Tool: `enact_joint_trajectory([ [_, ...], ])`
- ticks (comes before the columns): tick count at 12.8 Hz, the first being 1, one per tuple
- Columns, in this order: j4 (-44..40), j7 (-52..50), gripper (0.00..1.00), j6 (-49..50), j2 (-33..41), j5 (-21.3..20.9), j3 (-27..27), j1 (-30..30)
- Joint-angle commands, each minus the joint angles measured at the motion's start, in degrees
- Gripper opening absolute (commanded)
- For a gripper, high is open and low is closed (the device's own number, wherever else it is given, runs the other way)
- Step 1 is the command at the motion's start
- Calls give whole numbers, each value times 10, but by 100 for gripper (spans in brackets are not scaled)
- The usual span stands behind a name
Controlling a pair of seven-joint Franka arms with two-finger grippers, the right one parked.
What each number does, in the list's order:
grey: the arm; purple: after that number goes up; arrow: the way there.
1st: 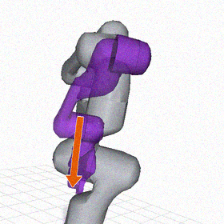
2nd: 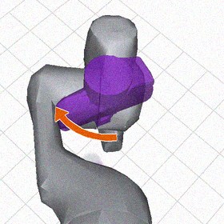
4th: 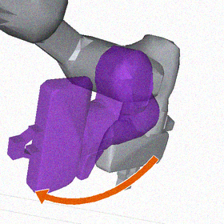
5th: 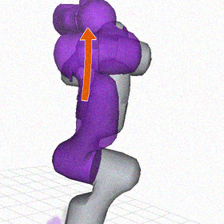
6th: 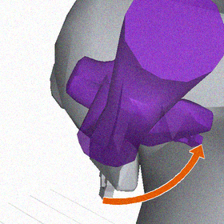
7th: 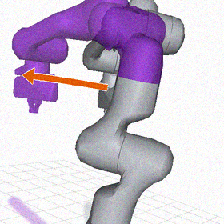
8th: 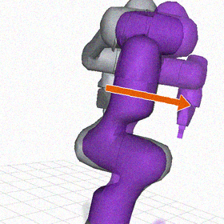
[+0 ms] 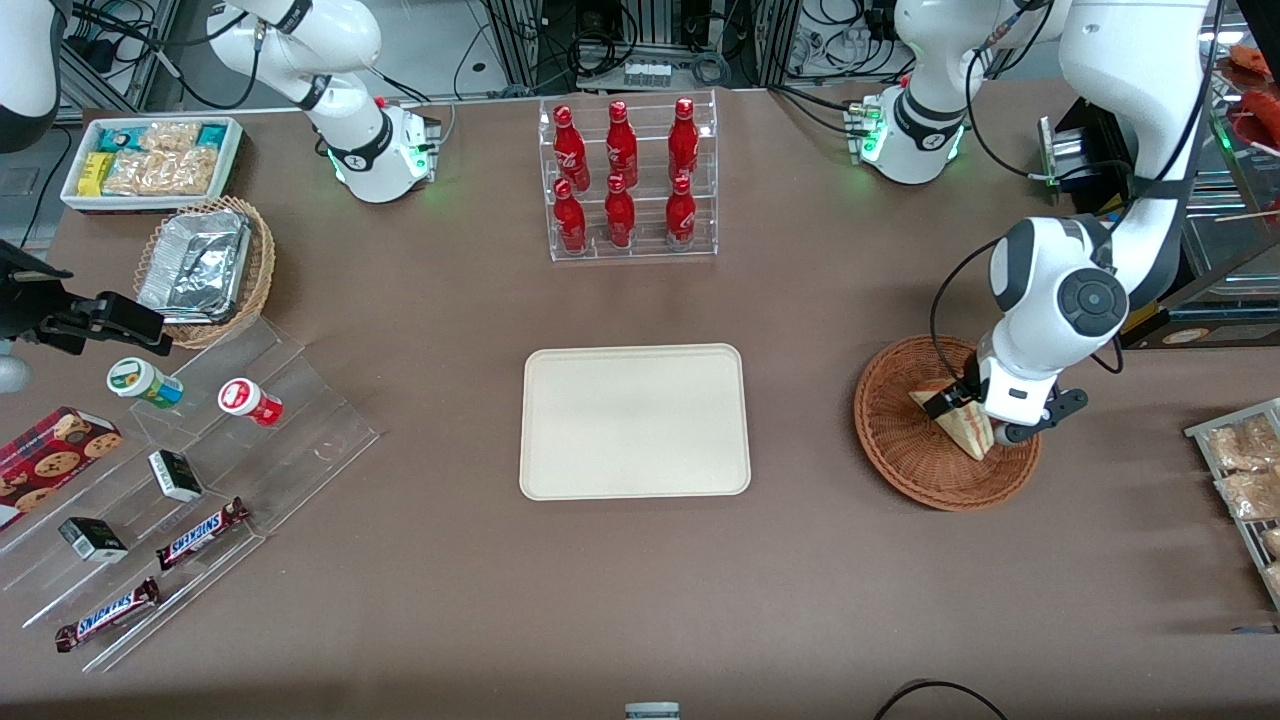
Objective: Place sandwich from basket to tray
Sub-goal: 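Close the left gripper on the sandwich and lift it from the basket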
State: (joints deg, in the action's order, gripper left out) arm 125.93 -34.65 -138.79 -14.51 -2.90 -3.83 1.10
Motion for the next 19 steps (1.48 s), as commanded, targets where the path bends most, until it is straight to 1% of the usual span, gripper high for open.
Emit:
enact_joint_trajectory([
  [1,12,-17,95,-22,-8,-8,7,-2],
  [2,20,-31,78,-31,-8,-8,7,-2],
  [4,33,-66,31,-47,-8,-9,7,-2],
  [5,38,-70,11,-51,-8,-8,7,-2],
  [6,39,-74,0,-51,-6,-9,7,-2],
  [8,36,-80,0,-46,-1,-9,7,0],
  [10,32,-73,0,-21,21,-10,7,0],
  [11,22,-69,0,10,38,-13,6,1],
  [13,-18,-45,0,104,60,-40,1,9],
  [15,-63,-18,0,166,63,-47,-10,37],
  [19,-92,8,0,179,56,-47,-28,107],
])
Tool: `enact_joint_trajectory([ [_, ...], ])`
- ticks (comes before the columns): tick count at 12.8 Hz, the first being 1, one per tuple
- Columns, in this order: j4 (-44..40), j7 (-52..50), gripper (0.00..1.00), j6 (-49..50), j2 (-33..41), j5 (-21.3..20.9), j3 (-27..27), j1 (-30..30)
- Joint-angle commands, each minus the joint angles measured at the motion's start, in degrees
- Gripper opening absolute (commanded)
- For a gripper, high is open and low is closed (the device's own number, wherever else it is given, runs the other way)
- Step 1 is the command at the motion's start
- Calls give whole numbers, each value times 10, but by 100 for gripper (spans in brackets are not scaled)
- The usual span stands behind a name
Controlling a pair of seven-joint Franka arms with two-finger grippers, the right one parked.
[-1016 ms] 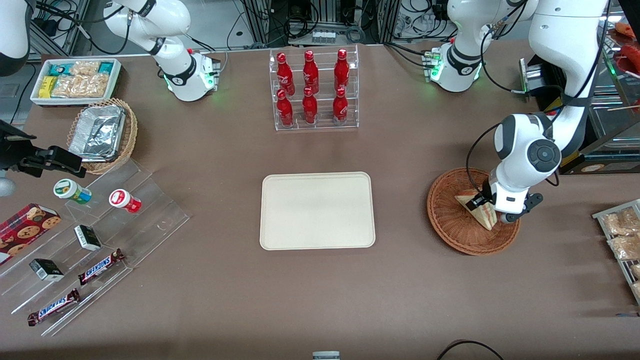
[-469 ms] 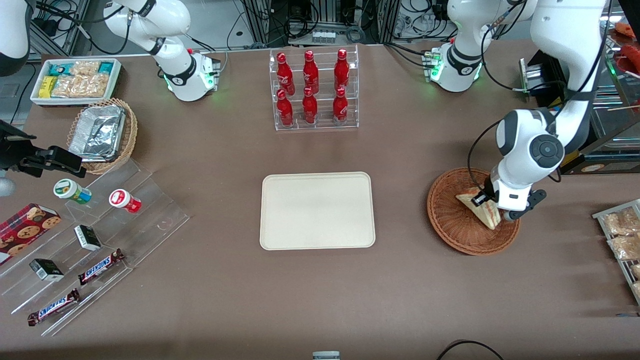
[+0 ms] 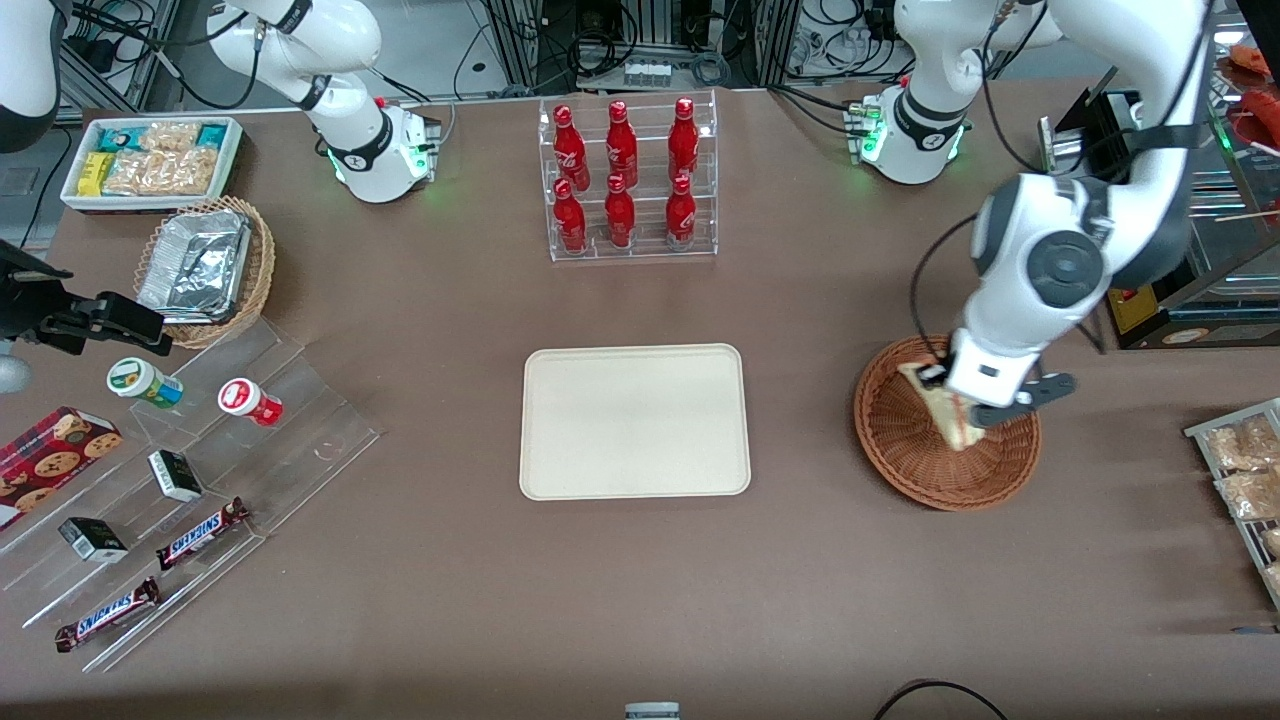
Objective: Place sandwich from basket to tray
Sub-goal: 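Close the left gripper on the sandwich and lift it from the basket, then carry the sandwich with the left gripper over the cream tray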
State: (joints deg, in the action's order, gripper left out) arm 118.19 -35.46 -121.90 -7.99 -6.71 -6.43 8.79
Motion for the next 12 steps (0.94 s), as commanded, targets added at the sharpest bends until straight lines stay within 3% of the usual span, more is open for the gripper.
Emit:
enact_joint_trajectory([
  [1,-19,32,0,11,-10,-9,-3,51],
  [8,-123,37,0,16,-108,-8,-3,182],
  [12,-217,29,0,53,-194,2,-4,221],
])
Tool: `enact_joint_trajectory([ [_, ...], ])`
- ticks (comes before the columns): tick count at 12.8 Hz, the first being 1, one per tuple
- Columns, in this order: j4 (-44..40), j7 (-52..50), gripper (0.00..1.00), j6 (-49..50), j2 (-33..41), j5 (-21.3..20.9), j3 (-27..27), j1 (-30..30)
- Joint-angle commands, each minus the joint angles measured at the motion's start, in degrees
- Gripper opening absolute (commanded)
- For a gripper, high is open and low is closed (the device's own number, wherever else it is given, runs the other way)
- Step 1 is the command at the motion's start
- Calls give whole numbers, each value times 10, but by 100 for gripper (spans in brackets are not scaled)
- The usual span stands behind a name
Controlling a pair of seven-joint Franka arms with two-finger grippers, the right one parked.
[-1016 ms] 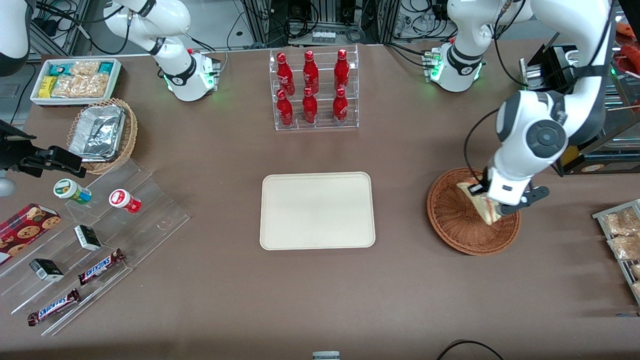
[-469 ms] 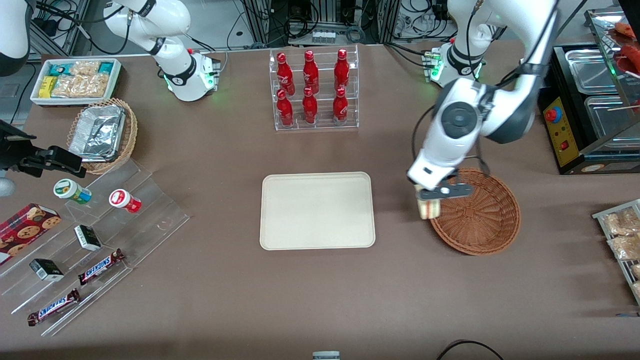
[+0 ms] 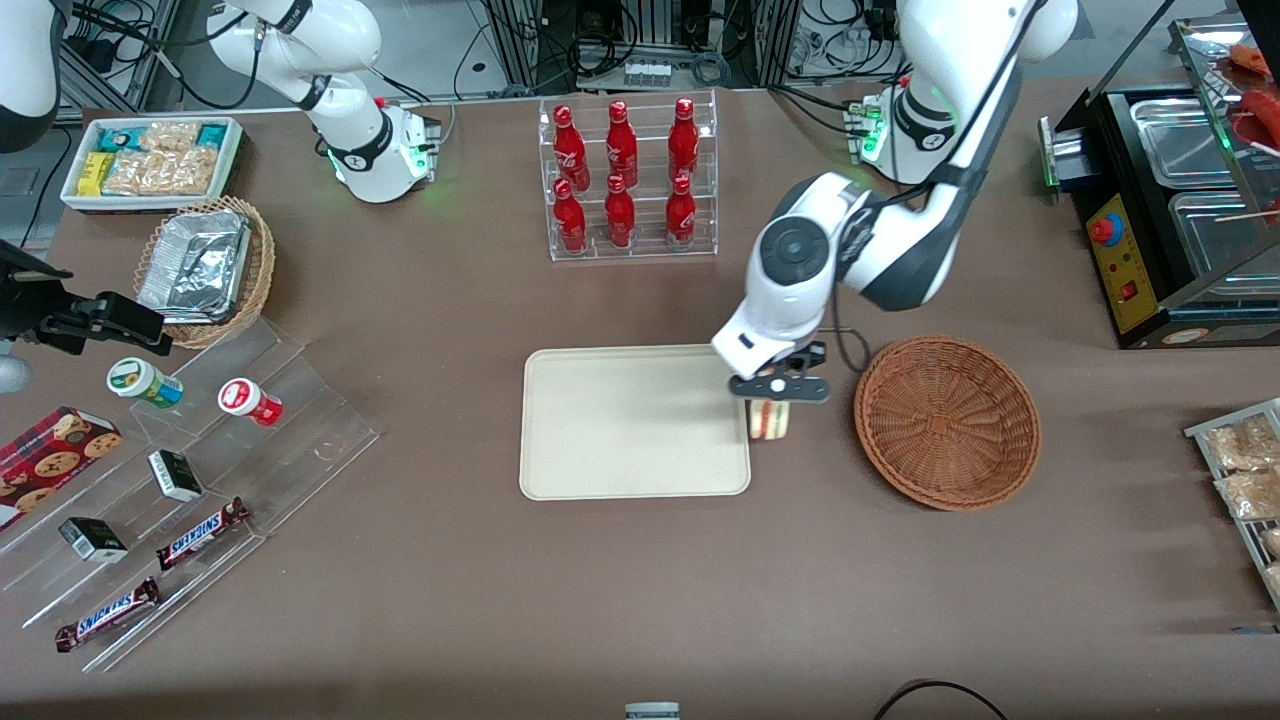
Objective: Place sandwich from basket to tray
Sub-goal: 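Carry the sandwich with the left gripper over the cream tray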
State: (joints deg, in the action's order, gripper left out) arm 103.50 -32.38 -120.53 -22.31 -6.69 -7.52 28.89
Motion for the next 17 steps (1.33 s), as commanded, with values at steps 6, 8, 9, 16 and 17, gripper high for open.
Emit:
enact_joint_trajectory([
  [6,-153,-34,0,64,-120,15,7,49],
  [8,-184,-47,0,71,-147,15,7,60],
  [9,-197,-47,0,73,-156,16,7,60],
  [16,-258,-50,0,67,-223,10,-2,61],
  [17,-265,-51,0,66,-232,9,-2,62],
])
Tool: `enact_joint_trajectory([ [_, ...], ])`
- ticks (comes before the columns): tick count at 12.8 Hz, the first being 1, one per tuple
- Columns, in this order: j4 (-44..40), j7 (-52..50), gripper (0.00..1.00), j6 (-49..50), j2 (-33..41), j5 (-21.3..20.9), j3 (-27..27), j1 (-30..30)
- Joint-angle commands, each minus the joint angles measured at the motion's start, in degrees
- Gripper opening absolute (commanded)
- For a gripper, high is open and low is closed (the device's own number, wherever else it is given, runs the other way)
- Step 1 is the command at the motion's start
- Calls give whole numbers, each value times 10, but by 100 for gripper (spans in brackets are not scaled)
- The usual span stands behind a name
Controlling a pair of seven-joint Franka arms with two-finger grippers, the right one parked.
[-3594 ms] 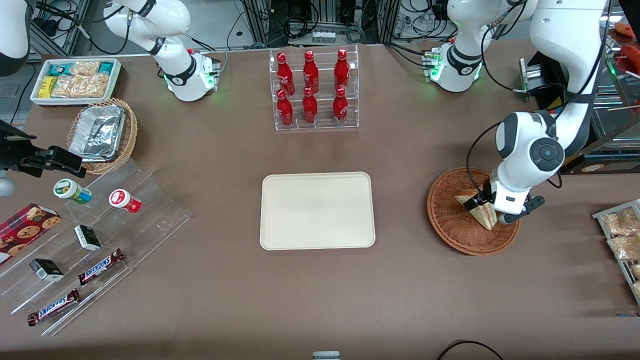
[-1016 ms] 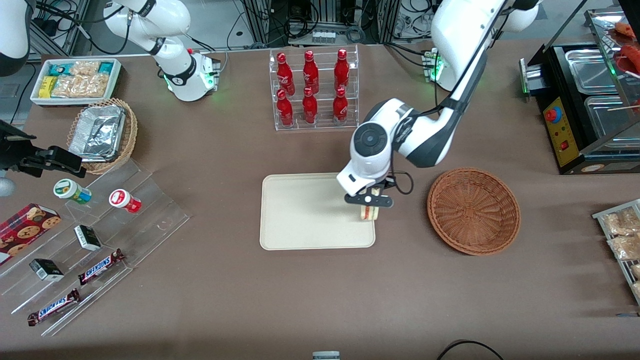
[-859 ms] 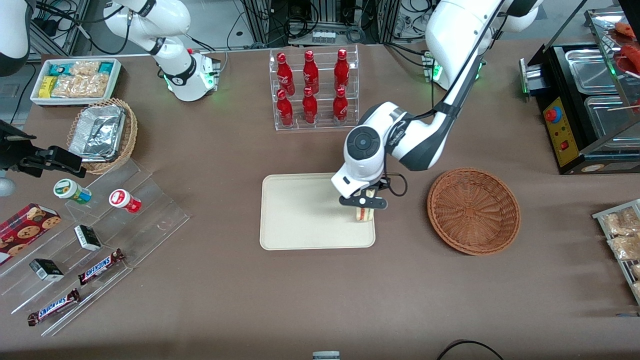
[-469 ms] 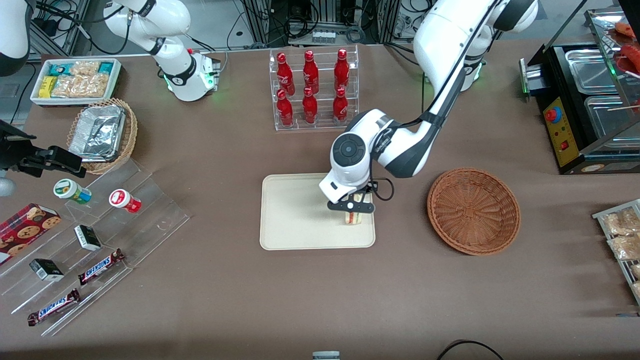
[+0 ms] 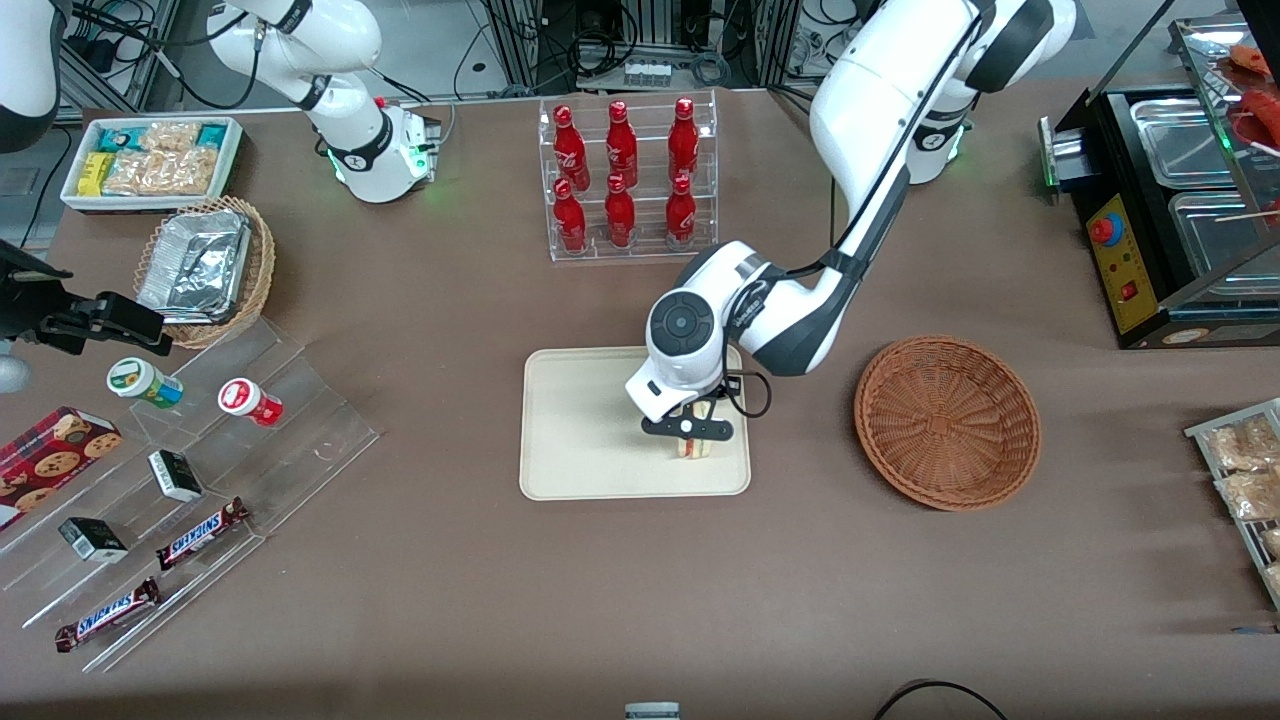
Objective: Place sandwich from basket to tray
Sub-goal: 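Carry the sandwich with the left gripper over the cream tray, then lower the sandwich onto the tray and open the left gripper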
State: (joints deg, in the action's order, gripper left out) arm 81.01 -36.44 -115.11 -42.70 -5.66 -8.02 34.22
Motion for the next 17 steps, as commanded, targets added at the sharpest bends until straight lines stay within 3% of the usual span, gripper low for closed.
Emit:
enact_joint_trajectory([
  [1,-49,-13,0,11,-37,-2,4,22],
  [6,-67,-19,0,-5,-59,-2,5,29],
  [7,-67,-20,17,-6,-58,-2,5,28],
  [8,-67,-13,69,-6,-59,-2,5,28],
  [9,-67,-15,100,-7,-59,-3,6,28],
  [17,-64,-20,100,6,-15,-2,13,19],
])
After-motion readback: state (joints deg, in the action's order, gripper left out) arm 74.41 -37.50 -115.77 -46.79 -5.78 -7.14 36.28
